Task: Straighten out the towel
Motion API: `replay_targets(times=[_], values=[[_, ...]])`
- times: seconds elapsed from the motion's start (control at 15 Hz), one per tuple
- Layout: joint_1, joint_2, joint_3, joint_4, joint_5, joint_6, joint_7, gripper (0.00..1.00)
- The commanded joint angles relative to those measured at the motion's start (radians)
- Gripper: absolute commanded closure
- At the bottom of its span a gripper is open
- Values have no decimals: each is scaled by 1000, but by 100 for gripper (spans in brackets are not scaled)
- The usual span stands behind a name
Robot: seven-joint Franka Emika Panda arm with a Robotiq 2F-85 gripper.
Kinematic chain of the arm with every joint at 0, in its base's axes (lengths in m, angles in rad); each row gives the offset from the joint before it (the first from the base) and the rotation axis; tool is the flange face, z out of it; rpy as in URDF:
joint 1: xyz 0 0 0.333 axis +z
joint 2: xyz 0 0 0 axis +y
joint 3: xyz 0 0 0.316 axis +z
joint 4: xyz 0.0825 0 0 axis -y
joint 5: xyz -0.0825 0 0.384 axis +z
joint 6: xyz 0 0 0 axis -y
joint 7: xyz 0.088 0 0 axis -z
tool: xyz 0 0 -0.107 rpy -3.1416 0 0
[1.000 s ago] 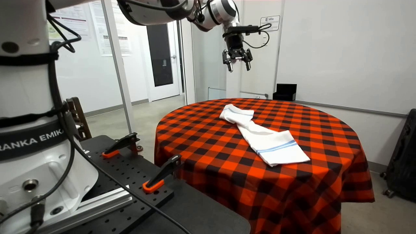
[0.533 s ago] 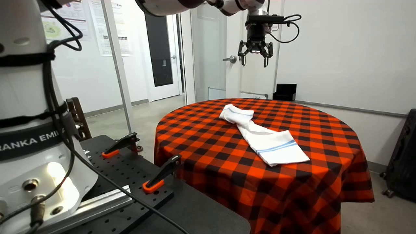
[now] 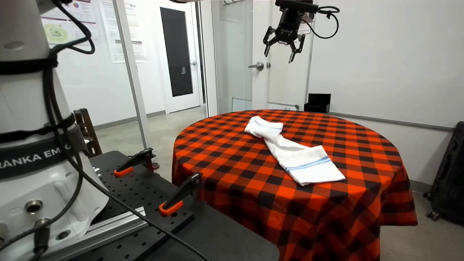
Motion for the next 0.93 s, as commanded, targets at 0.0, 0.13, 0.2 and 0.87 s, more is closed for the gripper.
replay_targets(times=[0.0, 0.13, 0.2, 0.87], values=[[-57, -40, 44, 1, 92, 54, 103, 0], [-80, -53, 46, 3, 115, 125, 133, 0], [-87, -55, 39, 4, 115, 174, 145, 0], [-96, -61, 2, -9, 69, 315, 144, 0]])
